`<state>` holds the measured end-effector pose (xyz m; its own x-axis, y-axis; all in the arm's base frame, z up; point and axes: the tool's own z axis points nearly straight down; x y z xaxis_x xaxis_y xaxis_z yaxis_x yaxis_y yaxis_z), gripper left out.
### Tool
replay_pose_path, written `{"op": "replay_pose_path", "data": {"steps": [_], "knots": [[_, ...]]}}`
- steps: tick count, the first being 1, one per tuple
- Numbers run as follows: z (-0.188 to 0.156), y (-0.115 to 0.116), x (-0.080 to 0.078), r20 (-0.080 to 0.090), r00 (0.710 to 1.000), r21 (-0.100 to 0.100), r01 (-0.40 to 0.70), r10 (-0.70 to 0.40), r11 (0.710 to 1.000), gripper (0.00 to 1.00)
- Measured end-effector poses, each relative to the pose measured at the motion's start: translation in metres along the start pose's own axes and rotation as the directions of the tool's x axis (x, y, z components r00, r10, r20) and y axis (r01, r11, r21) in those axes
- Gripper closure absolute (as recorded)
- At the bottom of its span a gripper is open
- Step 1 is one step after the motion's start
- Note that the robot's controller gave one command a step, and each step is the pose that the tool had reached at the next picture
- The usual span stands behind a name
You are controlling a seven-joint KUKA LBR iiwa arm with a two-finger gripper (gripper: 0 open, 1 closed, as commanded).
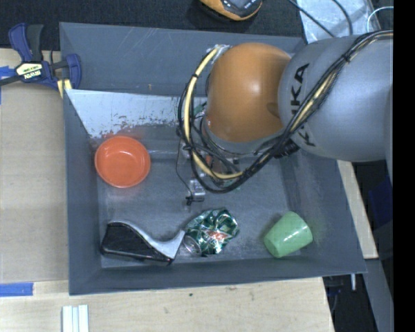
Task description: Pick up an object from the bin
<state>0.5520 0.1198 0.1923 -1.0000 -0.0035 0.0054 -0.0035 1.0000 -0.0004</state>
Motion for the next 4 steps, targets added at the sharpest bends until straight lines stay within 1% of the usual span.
{"op": "replay_pose_path", "data": {"steps": [1,2,3,4], "knots": [[-0.005,-0.001,-0.002,0.009,1.000,-0.001,-0.004,0.004,1.000,0.00],[0.120,-0.089,0.037,0.008,0.989,-0.001,0.148,-0.148,0.989,0.00],[0.066,-0.066,0.056,0.011,0.996,-0.001,0.093,-0.093,0.996,0.00],[0.092,-0.048,0.068,0.007,0.999,0.000,0.046,-0.046,0.999,0.00]]}}
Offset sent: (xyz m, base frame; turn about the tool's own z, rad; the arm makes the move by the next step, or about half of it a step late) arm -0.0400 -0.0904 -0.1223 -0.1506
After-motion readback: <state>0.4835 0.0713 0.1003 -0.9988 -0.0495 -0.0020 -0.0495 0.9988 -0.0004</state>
